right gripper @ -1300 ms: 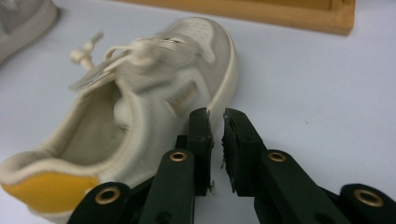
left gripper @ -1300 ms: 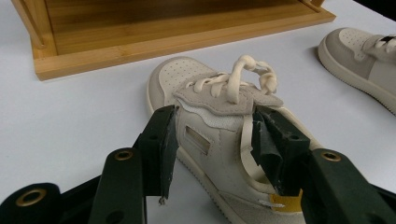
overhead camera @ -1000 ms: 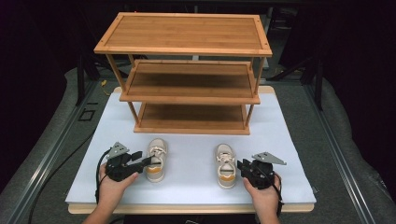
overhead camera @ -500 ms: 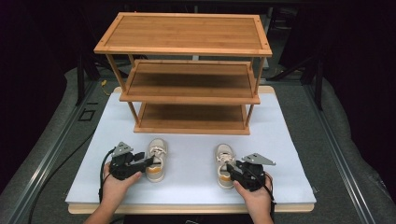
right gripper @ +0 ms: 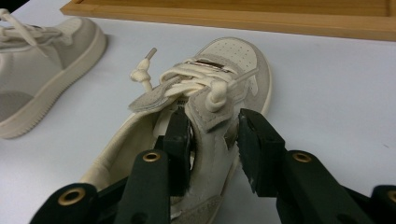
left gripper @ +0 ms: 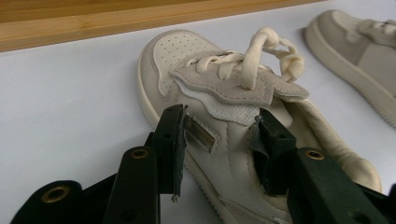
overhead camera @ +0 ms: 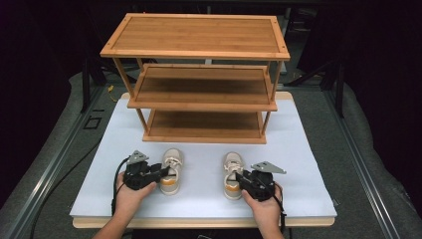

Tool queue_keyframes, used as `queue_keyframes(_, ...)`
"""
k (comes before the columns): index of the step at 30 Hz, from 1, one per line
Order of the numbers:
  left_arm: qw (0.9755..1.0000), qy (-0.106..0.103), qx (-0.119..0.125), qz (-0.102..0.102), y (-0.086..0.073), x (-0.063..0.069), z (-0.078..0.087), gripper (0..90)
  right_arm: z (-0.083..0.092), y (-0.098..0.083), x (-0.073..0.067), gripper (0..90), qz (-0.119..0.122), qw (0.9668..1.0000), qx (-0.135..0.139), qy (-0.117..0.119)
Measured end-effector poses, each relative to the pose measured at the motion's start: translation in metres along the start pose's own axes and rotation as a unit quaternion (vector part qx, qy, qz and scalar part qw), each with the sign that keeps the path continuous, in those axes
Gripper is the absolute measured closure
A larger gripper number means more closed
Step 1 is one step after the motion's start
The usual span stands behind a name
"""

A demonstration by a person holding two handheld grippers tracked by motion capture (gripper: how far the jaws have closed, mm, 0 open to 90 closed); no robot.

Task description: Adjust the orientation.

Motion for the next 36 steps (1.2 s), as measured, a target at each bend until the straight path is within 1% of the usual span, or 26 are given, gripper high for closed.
queue_keyframes(2, 1.0, -0.004, 0.001, 0.0, 0.0, 0.005, -0.004, 58.8, -0.004, 0.001, -0.007, 66.2, 0.007, 1.0, 0.001, 0.0)
queue_keyframes(3, 1.0, -0.005, 0.003, 0.002, 0.0, 0.006, -0.005, 58.8, -0.007, 0.001, -0.011, 66.4, 0.013, 0.9999, -0.002, 0.009)
queue_keyframes(4, 1.0, -0.006, 0.003, 0.003, 0.001, 0.009, -0.008, 58.8, -0.008, 0.001, -0.013, 66.6, 0.015, 0.9998, -0.001, 0.013)
queue_keyframes(5, 1.0, -0.007, 0.002, 0.001, 0.001, 0.01, -0.009, 58.9, -0.011, 0.001, -0.016, 66.7, 0.016, 0.9998, 0.001, 0.007)
queue_keyframes(7, 0.9999, -0.009, -0.001, -0.005, 0.002, 0.014, -0.012, 58.9, -0.015, 0.002, -0.02, 66.8, 0.017, 0.9997, -0.001, 0.017)
queue_keyframes(9, 0.9999, -0.012, -0.002, -0.003, 0.002, 0.017, -0.013, 58.9, -0.018, 0.002, -0.025, 66.8, 0.022, 0.9997, -0.001, 0.012)
queue_keyframes(10, 0.9999, -0.014, -0.001, 0.0, 0.002, 0.019, -0.015, 58.9, -0.02, 0.002, -0.027, 66.8, 0.026, 0.9995, 0.0, 0.016)
queue_keyframes(11, 0.9999, -0.015, -0.001, 0.0, 0.002, 0.021, -0.016, 58.9, -0.022, 0.002, -0.029, 66.7, 0.024, 0.9996, 0.002, 0.012)
queue_keyframes(14, 0.9998, -0.018, -0.001, 0.0, 0.002, 0.026, -0.019, 58.9, -0.027, 0.003, -0.032, 66.6, 0.011, 0.9997, 0.0, 0.019)
queue_keyframes(15, 0.9998, -0.018, -0.001, 0.001, 0.002, 0.028, -0.021, 58.9, -0.028, 0.003, -0.033, 66.5, 0.01, 0.9998, 0.003, 0.016)
queue_keyframes(17, 0.9998, -0.018, 0.001, 0.003, 0.002, 0.031, -0.023, 58.9, -0.03, 0.003, -0.036, 66.5, 0.006, 0.9998, 0.004, 0.017)
queue_keyframes(21, 0.9997, -0.023, -0.002, 0.005, 0.003, 0.037, -0.027, 58.9, -0.032, 0.003, -0.039, 66.5, 0.008, 0.9998, 0.004, 0.02)
queue_keyframes(27, 0.9997, -0.024, -0.001, 0.01, 0.003, 0.041, -0.03, 58.9, -0.032, 0.002, -0.04, 66.2, 0.002, 0.9997, 0.005, 0.024)
queue_keyframes(29, 0.9995, -0.028, -0.002, 0.011, 0.002, 0.043, -0.031, 58.8, -0.033, 0.002, -0.041, 66.1, -0.001, 0.9996, 0.004, 0.029)
queue_keyframes(31, 0.9995, -0.032, -0.003, 0.009, 0.002, 0.045, -0.032, 58.9, -0.033, 0.002, -0.043, 66.1, 0.0, 0.9996, 0.0, 0.029)
queue_keyframes(33, 0.9995, -0.031, -0.003, 0.009, 0.002, 0.045, -0.031, 58.9, -0.033, 0.002, -0.045, 66.0, -0.001, 0.9995, 0.001, 0.032)
queue_keyframes(36, 0.9994, -0.031, -0.001, 0.013, 0.001, 0.046, -0.031, 58.8, -0.033, 0.001, -0.045, 65.6, -0.003, 0.9996, 0.004, 0.029)
Point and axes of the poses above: each handheld gripper's, and its own axes: z roughly backward along the jaws, y roughly out of its top, x roughly to its right, the point moved 1 cm from there along -z, roughly forward along the jaws, and after that the axes turned 14 degrees about x, right-handed, at the moved point
